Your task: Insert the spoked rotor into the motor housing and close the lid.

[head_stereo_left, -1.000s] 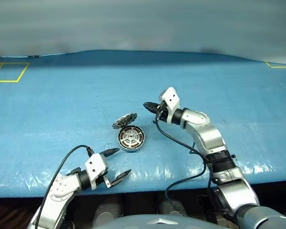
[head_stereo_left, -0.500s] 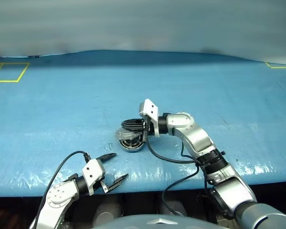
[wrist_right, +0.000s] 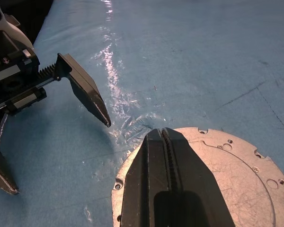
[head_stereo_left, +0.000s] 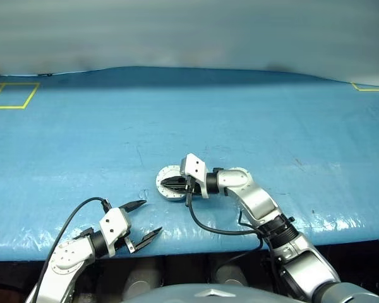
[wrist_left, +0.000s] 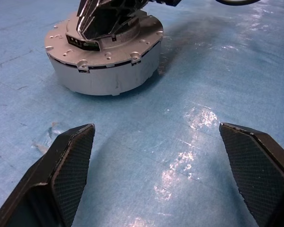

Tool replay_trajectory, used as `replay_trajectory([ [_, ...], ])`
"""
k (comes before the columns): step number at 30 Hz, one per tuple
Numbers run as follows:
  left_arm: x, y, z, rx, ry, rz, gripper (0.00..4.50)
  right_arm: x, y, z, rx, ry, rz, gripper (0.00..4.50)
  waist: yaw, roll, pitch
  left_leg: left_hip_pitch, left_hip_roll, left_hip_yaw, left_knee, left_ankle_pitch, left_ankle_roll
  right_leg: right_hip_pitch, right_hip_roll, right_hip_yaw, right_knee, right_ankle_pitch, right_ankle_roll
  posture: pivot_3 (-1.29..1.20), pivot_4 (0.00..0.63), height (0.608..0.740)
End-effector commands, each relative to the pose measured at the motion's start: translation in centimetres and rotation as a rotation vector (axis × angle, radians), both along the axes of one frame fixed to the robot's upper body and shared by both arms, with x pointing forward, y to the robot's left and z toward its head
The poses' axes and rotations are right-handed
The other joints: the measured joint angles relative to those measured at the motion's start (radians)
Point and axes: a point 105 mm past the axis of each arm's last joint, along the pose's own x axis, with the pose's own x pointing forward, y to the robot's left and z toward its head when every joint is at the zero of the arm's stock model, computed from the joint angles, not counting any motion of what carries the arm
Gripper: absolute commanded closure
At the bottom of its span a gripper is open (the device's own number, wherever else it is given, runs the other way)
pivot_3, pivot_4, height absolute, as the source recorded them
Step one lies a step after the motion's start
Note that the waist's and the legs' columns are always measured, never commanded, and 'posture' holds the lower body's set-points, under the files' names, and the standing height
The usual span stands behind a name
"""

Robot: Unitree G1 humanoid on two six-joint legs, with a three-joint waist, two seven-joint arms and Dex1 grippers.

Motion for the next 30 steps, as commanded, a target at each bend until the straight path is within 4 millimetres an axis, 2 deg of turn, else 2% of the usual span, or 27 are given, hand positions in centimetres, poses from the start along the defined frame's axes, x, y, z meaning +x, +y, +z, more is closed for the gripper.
replay_trajectory([
  [1, 0.2, -0.2, 1.5, -0.008, -0.039, -0.018, 0.00, 0.5, 0.2, -0.7, 0.031, 0.024, -0.087, 4.46, -0.002, -0.001, 0.000, 0.001, 0.000, 0.000, 0.000, 0.000, 0.000, 0.000, 0.000, 0.000, 0.000, 0.000, 0.000, 0.00, 0.150, 0.740],
  [5, 0.2, 0.0, 2.0, 0.009, -0.037, -0.027, 0.00, 1.0, 0.5, 1.0, 0.119, -0.005, -0.110, 3.66, -0.003, 0.000, 0.000, 0.001, 0.000, 0.000, -0.001, 0.001, -0.001, 0.000, 0.000, 0.000, 0.000, 0.000, -0.001, 0.00, 0.150, 0.740],
  [9, 0.1, -0.1, 2.1, 0.020, -0.032, -0.033, 0.00, 1.3, 0.1, 2.3, 0.152, -0.066, -0.153, 2.34, 0.000, -0.001, 0.000, 0.000, 0.000, 0.000, -0.002, 0.001, -0.001, -0.001, 0.000, 0.000, -0.001, 0.000, -0.001, 0.00, 0.150, 0.740],
  [14, 0.2, -0.4, 2.2, 0.015, -0.036, -0.035, 0.00, 0.7, -0.6, 3.1, 0.163, -0.083, -0.159, 2.34, -0.001, 0.000, 0.000, -0.002, 0.000, 0.000, -0.004, 0.000, -0.001, -0.003, 0.000, 0.000, -0.001, 0.000, -0.001, 0.00, 0.150, 0.740],
  [20, 0.4, -0.9, 1.9, 0.002, -0.027, -0.061, 0.00, -0.5, -0.7, 2.5, 0.165, -0.034, -0.142, 2.34, 0.000, 0.000, 0.000, -0.002, 0.000, 0.000, -0.004, 0.000, -0.001, -0.002, -0.001, 0.000, -0.002, 0.000, -0.002, 0.00, 0.150, 0.740],
  [23, 0.4, -1.0, 1.9, 0.009, -0.026, -0.066, 0.00, -0.3, -0.8, 2.1, 0.146, -0.052, -0.165, 1.74, 0.000, 0.000, 0.000, -0.002, 0.000, 0.000, -0.004, 0.000, -0.001, -0.002, -0.001, 0.000, -0.002, 0.000, -0.002, 0.00, 0.150, 0.740],
  [26, 0.5, -1.1, 1.8, 0.009, -0.020, -0.072, 0.00, 0.1, -0.9, 2.4, 0.144, -0.089, -0.186, 0.79, 0.000, 0.000, 0.000, -0.002, 0.000, 0.000, -0.003, 0.001, -0.001, -0.002, -0.001, 0.000, -0.002, 0.000, -0.002, 0.00, 0.150, 0.740],
  [30, 0.7, -1.2, 1.9, 0.009, -0.024, -0.074, 0.00, 0.1, -0.9, 2.0, 0.126, -0.090, -0.187, 0.79, 0.001, 0.000, 0.000, -0.002, 0.000, 0.000, -0.004, 0.000, -0.001, -0.002, 0.000, -0.001, -0.002, 0.000, -0.002, 0.00, 0.150, 0.740],
])
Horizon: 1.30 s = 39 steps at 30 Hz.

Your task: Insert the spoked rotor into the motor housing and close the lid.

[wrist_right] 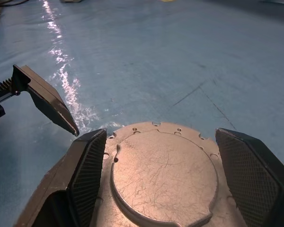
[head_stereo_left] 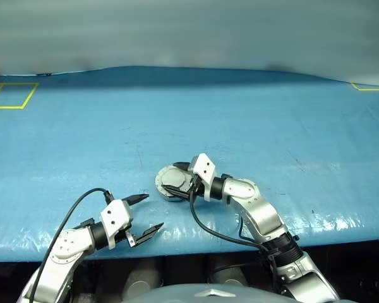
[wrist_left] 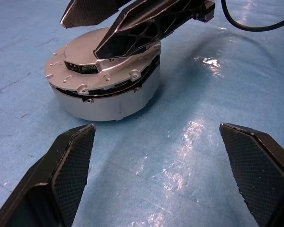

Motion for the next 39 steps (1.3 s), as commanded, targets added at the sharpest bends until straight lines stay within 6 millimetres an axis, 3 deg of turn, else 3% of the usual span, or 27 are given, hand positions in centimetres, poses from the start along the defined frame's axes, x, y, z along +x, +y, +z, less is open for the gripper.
replay_trajectory([
  [1, 0.1, -0.4, 0.6, -0.007, -0.020, -0.015, 0.00, -0.1, 0.5, 1.0, 0.013, -0.048, 0.022, 0.79, 0.000, 0.000, 0.000, 0.000, 0.000, 0.000, 0.000, 0.000, 0.000, 0.000, 0.000, 0.000, 0.000, 0.000, 0.000, 0.00, 0.150, 0.740],
  [19, -0.4, -0.4, 0.4, -0.004, 0.001, -0.006, 0.00, 0.3, 0.2, -1.7, -0.107, -0.039, 0.001, 0.79, 0.000, 0.000, 0.000, 0.000, 0.000, 0.000, 0.001, 0.000, 0.000, 0.001, 0.001, -0.001, 0.000, 0.000, 0.000, 0.00, 0.150, 0.740],
  [21, -0.4, -0.4, 0.4, -0.004, 0.002, -0.007, 0.00, 0.3, 0.2, -1.6, -0.091, -0.025, 0.001, 0.79, 0.001, 0.000, 0.000, 0.001, 0.000, 0.000, 0.001, 0.000, 0.000, 0.001, 0.002, -0.001, 0.000, 0.000, 0.000, 0.00, 0.150, 0.740],
  [25, -0.5, -0.4, 0.3, -0.002, 0.002, -0.005, 0.00, 0.4, 0.0, -1.4, -0.086, -0.025, -0.005, 1.46, 0.001, 0.000, 0.000, 0.001, 0.000, 0.000, 0.002, 0.000, 0.000, 0.001, 0.002, -0.001, 0.001, 0.000, 0.001, 0.00, 0.150, 0.740],
  [32, -0.5, -0.5, 0.3, -0.004, 0.002, -0.005, 0.00, 0.5, 0.2, 0.5, 0.012, 0.016, 0.027, 1.46, 0.003, 0.000, 0.000, 0.001, 0.000, 0.000, 0.002, 0.000, 0.000, 0.001, 0.002, -0.001, 0.001, 0.000, 0.001, 0.00, 0.150, 0.740],
  [39, -0.4, -0.7, 0.2, -0.010, 0.001, -0.006, 0.00, 0.8, 0.4, 0.9, -0.016, 0.009, 0.056, 1.46, 0.002, -0.001, 0.000, 0.001, 0.000, 0.000, 0.002, 0.000, 0.000, 0.001, 0.002, -0.001, 0.001, 0.000, 0.001, 0.00, 0.150, 0.740],
])
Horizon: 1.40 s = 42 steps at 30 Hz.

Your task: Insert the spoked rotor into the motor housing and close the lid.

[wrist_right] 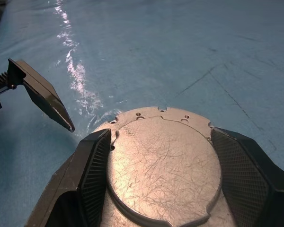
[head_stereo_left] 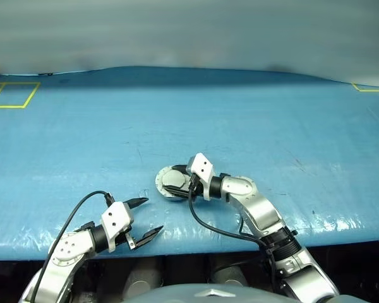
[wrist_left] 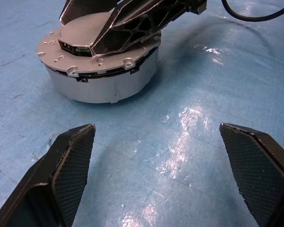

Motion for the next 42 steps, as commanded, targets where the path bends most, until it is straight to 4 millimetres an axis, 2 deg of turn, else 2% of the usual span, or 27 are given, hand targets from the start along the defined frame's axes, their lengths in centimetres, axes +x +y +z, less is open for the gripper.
replay_trajectory([
  [1, 0.0, -0.8, 1.0, -0.020, -0.044, -0.025, 0.00, 0.4, 0.4, 1.8, 0.030, -0.062, 0.022, 1.46, 0.000, 0.000, 0.000, 0.000, 0.000, 0.000, 0.000, 0.000, 0.000, 0.000, 0.000, 0.000, 0.000, 0.000, 0.000, 0.00, 0.150, 0.740],
  [7, -0.1, -0.8, 0.9, -0.021, -0.044, -0.017, 0.00, 0.5, 0.5, 0.9, -0.048, -0.119, 0.055, 1.46, -0.001, 0.000, 0.000, 0.000, 0.000, 0.000, 0.000, 0.000, 0.000, 0.000, 0.001, -0.001, 0.000, 0.000, 0.000, 0.00, 0.150, 0.740],
  [19, -0.3, -0.8, 0.8, -0.022, -0.036, -0.009, 0.00, 0.9, 0.5, -0.3, -0.053, -0.056, -0.002, 1.46, -0.004, 0.000, 0.000, 0.002, 0.000, 0.000, 0.000, 0.000, 0.000, 0.001, 0.001, -0.001, 0.001, 0.000, 0.000, 0.00, 0.150, 0.740],
  [25, -0.3, -0.8, 0.9, -0.060, -0.015, 0.027, 0.00, 0.9, -0.1, -2.0, -0.182, -0.066, 0.000, 1.46, -0.006, 0.000, 0.000, 0.003, 0.001, 0.000, 0.000, 0.000, 0.000, 0.002, 0.001, 0.000, 0.001, 0.000, 0.000, 0.00, 0.150, 0.740],
  [30, -0.4, -0.8, 1.0, -0.059, -0.006, 0.022, 0.00, 1.6, -0.5, -2.2, -0.218, -0.075, -0.045, 1.46, -0.005, -0.001, 0.000, 0.004, 0.001, 0.000, 0.000, 0.001, -0.001, 0.003, 0.001, 0.001, 0.001, 0.000, -0.001, 0.00, 0.150, 0.740],
  [35, 0.3, -0.9, 1.9, -0.115, -0.044, 0.067, 0.00, 1.5, -0.6, -2.5, -0.225, -0.050, -0.046, 1.46, -0.004, -0.001, 0.000, 0.004, 0.001, 0.000, 0.000, 0.003, 0.000, 0.003, -0.001, 0.001, 0.001, -0.001, -0.005, 0.00, 0.150, 0.740],
  [39, 2.2, -0.2, 3.0, -0.180, -0.090, 0.188, 0.00, 1.4, -0.7, -2.7, -0.227, -0.042, -0.046, 1.46, -0.002, -0.001, -0.001, 0.004, 0.001, 0.000, 0.001, 0.004, 0.001, 0.004, -0.001, 0.001, 0.001, -0.001, -0.006, 0.00, 0.150, 0.740],
  [42, 2.8, 0.1, 3.7, -0.252, -0.079, 0.211, 0.60, 1.4, -0.7, -2.6, -0.219, -0.041, -0.050, 1.46, -0.001, -0.002, -0.001, 0.004, 0.001, 0.000, 0.001, 0.005, 0.001, 0.004, -0.001, 0.000, 0.001, 0.000, -0.006, 0.00, 0.150, 0.740],
])
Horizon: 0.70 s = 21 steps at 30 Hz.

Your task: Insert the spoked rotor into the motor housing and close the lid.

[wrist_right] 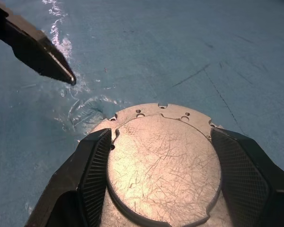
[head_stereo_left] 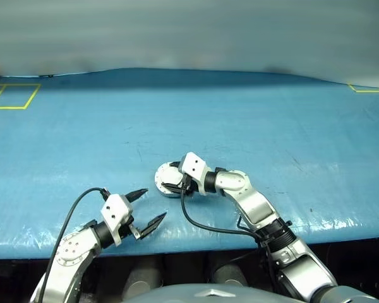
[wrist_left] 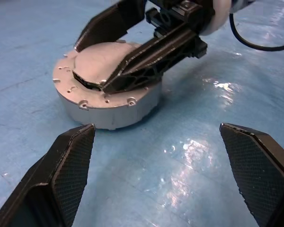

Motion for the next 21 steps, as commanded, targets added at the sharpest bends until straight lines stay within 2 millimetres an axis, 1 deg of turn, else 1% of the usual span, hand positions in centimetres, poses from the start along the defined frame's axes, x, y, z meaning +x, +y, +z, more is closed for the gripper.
replay_trajectory([
  [1, 0.6, 0.4, 1.7, -0.064, -0.034, 0.019, 0.87, 0.2, -1.2, -1.9, -0.066, 0.050, -0.051, 1.46, -0.001, 0.000, 0.000, 0.000, 0.000, 0.000, 0.000, 0.000, 0.000, 0.000, 0.000, 0.000, 0.000, 0.000, 0.000, 0.00, 0.150, 0.740],
  [3, 1.0, 0.9, 1.7, -0.055, -0.039, 0.037, 1.58, 0.2, -1.2, -1.9, -0.066, 0.049, -0.054, 1.46, -0.002, 0.000, 0.000, 0.000, 0.000, 0.000, 0.000, 0.000, 0.000, 0.000, 0.000, 0.000, 0.000, 0.001, 0.001, 0.00, 0.150, 0.740],
  [4, 1.2, 1.1, 1.6, -0.048, -0.042, 0.048, 1.91, 0.1, -1.2, -1.9, -0.066, 0.049, -0.055, 1.46, -0.001, 0.000, 0.000, 0.000, 0.000, 0.000, 0.000, 0.000, 0.000, 0.000, 0.000, 0.000, -0.001, 0.002, 0.004, 0.00, 0.150, 0.740],
  [6, 1.5, 1.2, 1.4, -0.037, -0.040, 0.048, 2.57, 0.1, -1.2, -1.9, -0.063, 0.050, -0.059, 1.46, -0.001, 0.000, 0.000, 0.000, 0.000, 0.000, -0.001, 0.000, 0.000, 0.000, 0.000, 0.000, -0.001, 0.002, 0.004, 0.00, 0.150, 0.740],
  [10, 2.4, 0.5, 1.1, -0.029, -0.045, 0.014, 3.96, 0.1, -1.2, -1.9, -0.057, 0.052, -0.065, 1.46, 0.001, 0.000, 0.000, 0.000, 0.000, 0.000, 0.000, 0.001, 0.000, 0.000, 0.000, 0.000, -0.001, 0.001, 0.000, 0.00, 0.150, 0.740],
  [12, 2.9, 0.3, 1.1, -0.022, -0.054, 0.010, 4.47, 0.1, -1.1, -1.9, -0.055, 0.052, -0.066, 1.46, 0.001, -0.001, 0.000, 0.000, -0.001, 0.000, 0.000, 0.001, 0.000, 0.000, 0.000, 0.000, -0.001, 0.001, 0.000, 0.00, 0.150, 0.740],
  [15, 4.5, 0.3, 0.8, 0.001, -0.065, 0.049, 4.47, 0.0, -1.1, -1.8, -0.047, 0.053, -0.069, 1.46, 0.002, -0.001, 0.000, 0.000, -0.001, 0.000, 0.000, 0.001, 0.000, 0.000, 0.001, 0.000, -0.001, 0.001, 0.001, 0.00, 0.150, 0.740],
  [16, 4.9, 0.1, 0.6, 0.008, -0.061, 0.045, 4.47, 0.0, -1.1, -1.8, -0.045, 0.053, -0.070, 1.46, 0.002, -0.001, 0.000, 0.000, -0.001, 0.000, 0.000, 0.001, 0.000, 0.000, 0.001, 0.000, -0.001, 0.003, 0.004, 0.00, 0.150, 0.740],
  [21, 6.0, -1.0, -0.1, 0.029, -0.044, 0.026, 4.47, -0.1, -1.2, -1.8, -0.041, 0.057, -0.070, 1.46, 0.002, -0.001, 0.000, 0.000, -0.001, 0.000, -0.001, 0.001, 0.000, -0.001, 0.002, -0.001, -0.001, 0.004, 0.006, 0.00, 0.150, 0.740],
])
